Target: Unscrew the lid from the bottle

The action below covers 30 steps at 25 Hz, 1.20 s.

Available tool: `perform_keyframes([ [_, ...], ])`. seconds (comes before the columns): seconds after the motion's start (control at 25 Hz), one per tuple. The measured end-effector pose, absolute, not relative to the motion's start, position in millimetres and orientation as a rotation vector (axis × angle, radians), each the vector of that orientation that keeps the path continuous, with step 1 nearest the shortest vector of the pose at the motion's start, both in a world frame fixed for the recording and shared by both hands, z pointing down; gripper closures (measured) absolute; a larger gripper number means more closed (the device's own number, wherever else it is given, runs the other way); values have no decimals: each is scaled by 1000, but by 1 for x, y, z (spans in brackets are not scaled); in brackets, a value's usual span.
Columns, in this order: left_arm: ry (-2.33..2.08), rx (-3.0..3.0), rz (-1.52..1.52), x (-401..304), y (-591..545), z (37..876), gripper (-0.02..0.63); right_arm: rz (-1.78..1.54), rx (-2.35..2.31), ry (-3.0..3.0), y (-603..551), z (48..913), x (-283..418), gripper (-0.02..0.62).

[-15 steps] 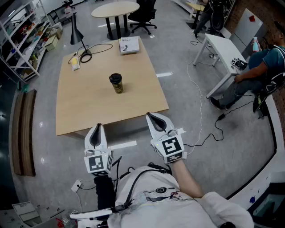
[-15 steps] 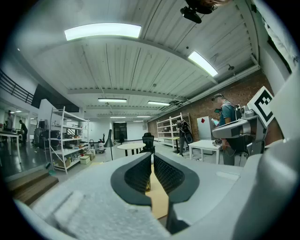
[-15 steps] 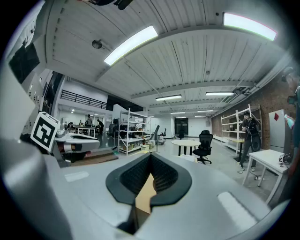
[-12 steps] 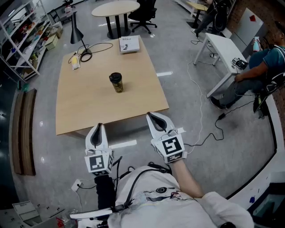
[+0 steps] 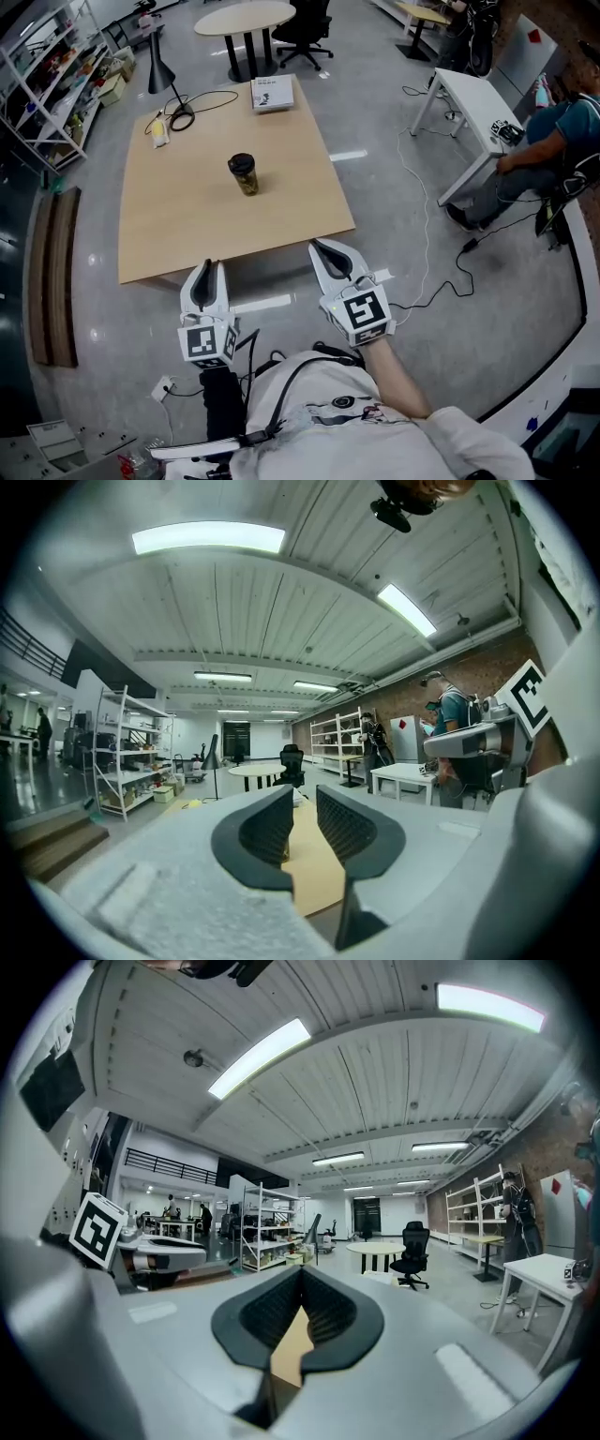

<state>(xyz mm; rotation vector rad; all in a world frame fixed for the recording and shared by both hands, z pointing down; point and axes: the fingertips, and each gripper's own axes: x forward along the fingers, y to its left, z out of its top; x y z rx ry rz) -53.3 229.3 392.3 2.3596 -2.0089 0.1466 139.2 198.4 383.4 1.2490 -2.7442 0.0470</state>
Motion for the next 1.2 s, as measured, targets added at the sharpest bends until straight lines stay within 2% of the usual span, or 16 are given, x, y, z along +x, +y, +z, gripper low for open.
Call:
perform_keyframes([
  [0.24,-1904,2432,181,-31,217,412,392,57,1201,-2764,199,393,158,589],
  [0.32,-1857,2440,199,-27,209,427,290,69,1177,-2778,198,397,163,588],
  [0.36,-1831,2444,221,-25,203,436,218,84,1159,-2788,197,400,165,567],
  [0.4,-1807,2445,248,-24,197,444,147,101,1139,-2796,194,402,166,506],
  [0.56,-1719,2416,340,-25,169,489,76,167,1071,-2834,180,406,162,402],
  [0.6,-1695,2406,358,-26,157,503,35,171,1057,-2842,172,406,158,387],
  [0.76,-1626,2376,448,-37,95,567,8,183,1008,-2831,131,414,140,345],
  [1.0,-1625,2350,543,-66,-24,647,12,262,1064,-2719,33,436,120,347],
  [1.2,-1492,2399,622,-64,-88,699,12,287,1104,-2648,-46,434,86,348],
])
